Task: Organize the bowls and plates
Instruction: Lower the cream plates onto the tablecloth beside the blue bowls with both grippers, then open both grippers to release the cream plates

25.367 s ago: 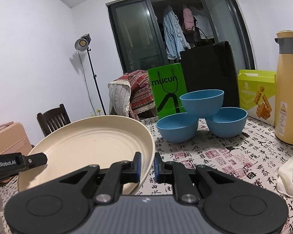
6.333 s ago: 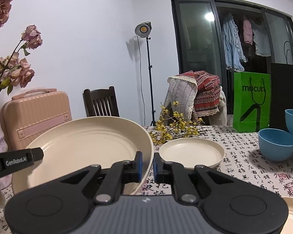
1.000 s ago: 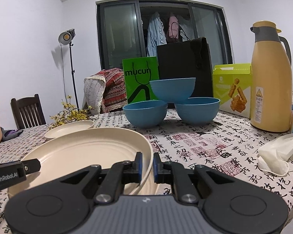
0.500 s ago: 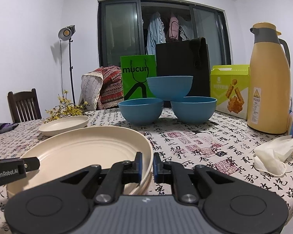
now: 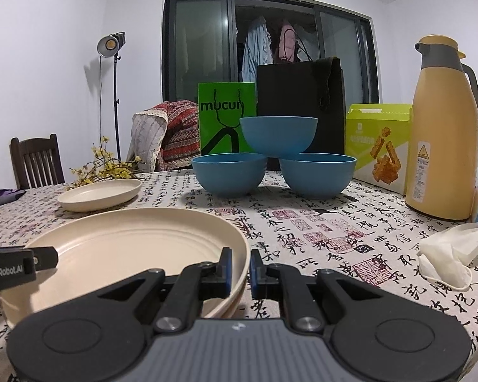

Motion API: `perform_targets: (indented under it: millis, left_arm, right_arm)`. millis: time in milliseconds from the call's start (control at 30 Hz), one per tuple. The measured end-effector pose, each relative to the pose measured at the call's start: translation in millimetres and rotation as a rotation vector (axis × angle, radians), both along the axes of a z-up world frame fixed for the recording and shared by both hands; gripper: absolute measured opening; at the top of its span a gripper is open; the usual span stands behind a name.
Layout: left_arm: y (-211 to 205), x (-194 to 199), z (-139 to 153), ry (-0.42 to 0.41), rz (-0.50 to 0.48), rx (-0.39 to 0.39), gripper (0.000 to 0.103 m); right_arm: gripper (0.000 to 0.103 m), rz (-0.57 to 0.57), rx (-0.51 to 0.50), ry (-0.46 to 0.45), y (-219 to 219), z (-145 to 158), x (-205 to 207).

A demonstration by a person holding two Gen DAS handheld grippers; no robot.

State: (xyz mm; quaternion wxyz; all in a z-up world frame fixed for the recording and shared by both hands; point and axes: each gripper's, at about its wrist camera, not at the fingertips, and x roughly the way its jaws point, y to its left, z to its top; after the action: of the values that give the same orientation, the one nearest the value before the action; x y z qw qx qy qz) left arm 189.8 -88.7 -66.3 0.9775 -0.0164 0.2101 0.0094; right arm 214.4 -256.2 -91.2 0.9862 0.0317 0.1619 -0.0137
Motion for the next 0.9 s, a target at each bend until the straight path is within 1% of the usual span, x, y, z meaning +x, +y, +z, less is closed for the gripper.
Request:
perform_targets:
  millis: [133,300,333,467,500,533,567,633,667,700,733,767,800,867,900]
  left_arm:
    - [-2.0,0.8,-0.5,0.005,0.004,0.016,0.022]
    - [-1.6,1.4,-0.1,0.010,0.005,0.005,0.023]
    - [-0.1,1.3,0.3,0.010,0.009,-0.002,0.026]
    - [10.8,3.9,-0.3,0.037,-0.002,-0.069,0.033]
    - [13.5,3.9,0.1,0.037,0.000,-0.078,0.035]
    - [16.1,3.0,0.7,0.033,0.001,-0.087,0.038]
    - [18.5,1.8,1.9,0.026,0.001,-0.095,0.041]
    - [23.2,-1.6,5.4,0.008,0.003,-0.102,0.057]
    - [25.2,-3.5,7.3,-0.004,0.001,-0.100,0.061]
    - [27.0,-5.4,9.5,-0.016,-0.003,-0.099,0.072]
    - [29.5,-7.6,11.6,-0.030,-0.008,-0.097,0.084]
    - [31.6,-10.0,13.9,-0.045,-0.006,-0.093,0.090]
    - [33.9,-12.6,16.0,-0.064,0.004,-0.088,0.103]
    - [38.6,-19.0,20.5,-0.116,0.036,-0.068,0.103]
    - [41.0,-20.9,22.7,-0.132,0.042,-0.058,0.103]
  right_arm:
    - [0.011,0.001,-0.001,0.000,0.4,-0.7,0.9]
    - [0.011,0.004,0.015,0.010,-1.8,-1.7,2.6]
    - [0.013,0.008,0.022,0.013,-2.7,-1.4,3.0]
    - [0.014,0.034,0.060,-0.010,-8.4,2.5,-0.4]
    - [0.017,0.041,0.066,-0.015,-9.8,4.4,-1.2]
    - [0.026,0.050,0.072,-0.021,-11.3,6.1,-1.9]
    - [0.033,0.057,0.081,-0.025,-13.1,7.9,-2.3]
    - [0.055,0.069,0.095,-0.036,-16.9,11.6,-3.2]
    - [0.061,0.076,0.099,-0.042,-18.7,13.4,-3.4]
    - [0.072,0.085,0.102,-0.047,-20.3,15.4,-3.5]
    - [0.084,0.093,0.105,-0.053,-22.0,17.4,-3.2]
    - [0.088,0.100,0.104,-0.060,-23.0,19.4,-3.3]
    - [0.093,0.106,0.103,-0.072,-24.8,21.8,-3.2]
    - [0.099,0.118,0.097,-0.096,-27.6,26.2,-2.6]
    - [0.103,0.122,0.096,-0.103,-28.7,28.1,-1.5]
